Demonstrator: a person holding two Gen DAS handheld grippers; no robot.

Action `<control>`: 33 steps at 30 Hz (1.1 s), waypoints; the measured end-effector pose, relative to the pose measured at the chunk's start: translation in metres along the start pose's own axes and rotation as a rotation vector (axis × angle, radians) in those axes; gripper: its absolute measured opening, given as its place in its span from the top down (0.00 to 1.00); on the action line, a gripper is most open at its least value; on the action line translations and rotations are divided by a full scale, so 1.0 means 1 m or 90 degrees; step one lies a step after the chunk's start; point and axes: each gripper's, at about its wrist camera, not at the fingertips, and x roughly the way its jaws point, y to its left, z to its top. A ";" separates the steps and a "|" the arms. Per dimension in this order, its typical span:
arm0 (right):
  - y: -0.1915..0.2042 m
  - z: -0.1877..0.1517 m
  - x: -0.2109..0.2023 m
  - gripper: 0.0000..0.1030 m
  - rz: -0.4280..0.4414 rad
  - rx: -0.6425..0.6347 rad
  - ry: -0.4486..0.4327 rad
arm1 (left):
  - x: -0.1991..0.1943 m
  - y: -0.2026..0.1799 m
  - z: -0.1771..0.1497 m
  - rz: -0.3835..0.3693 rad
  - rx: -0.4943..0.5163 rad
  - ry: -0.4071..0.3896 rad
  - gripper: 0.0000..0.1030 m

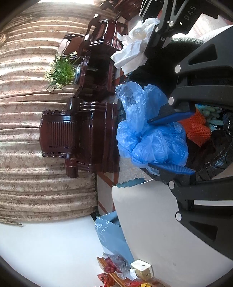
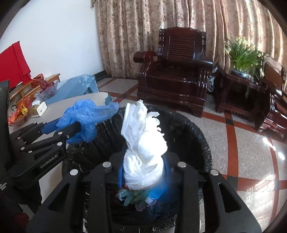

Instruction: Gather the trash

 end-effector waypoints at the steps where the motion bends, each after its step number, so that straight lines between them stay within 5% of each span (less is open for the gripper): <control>1: 0.000 -0.002 0.003 0.64 -0.003 0.003 0.003 | 0.003 -0.001 -0.001 -0.002 0.000 0.005 0.60; 12: 0.000 -0.003 -0.002 0.13 -0.030 0.006 -0.013 | 0.004 0.005 -0.002 -0.010 -0.011 0.013 0.42; 15: -0.002 -0.002 -0.006 0.07 -0.035 0.010 -0.015 | 0.000 0.009 0.001 -0.012 -0.015 0.007 0.36; 22: -0.002 0.003 -0.021 0.05 -0.017 0.034 -0.020 | -0.023 0.026 0.007 0.001 -0.034 -0.006 0.16; 33: 0.047 0.023 -0.057 0.05 0.045 -0.005 -0.045 | -0.085 0.061 0.005 0.048 -0.040 -0.031 0.07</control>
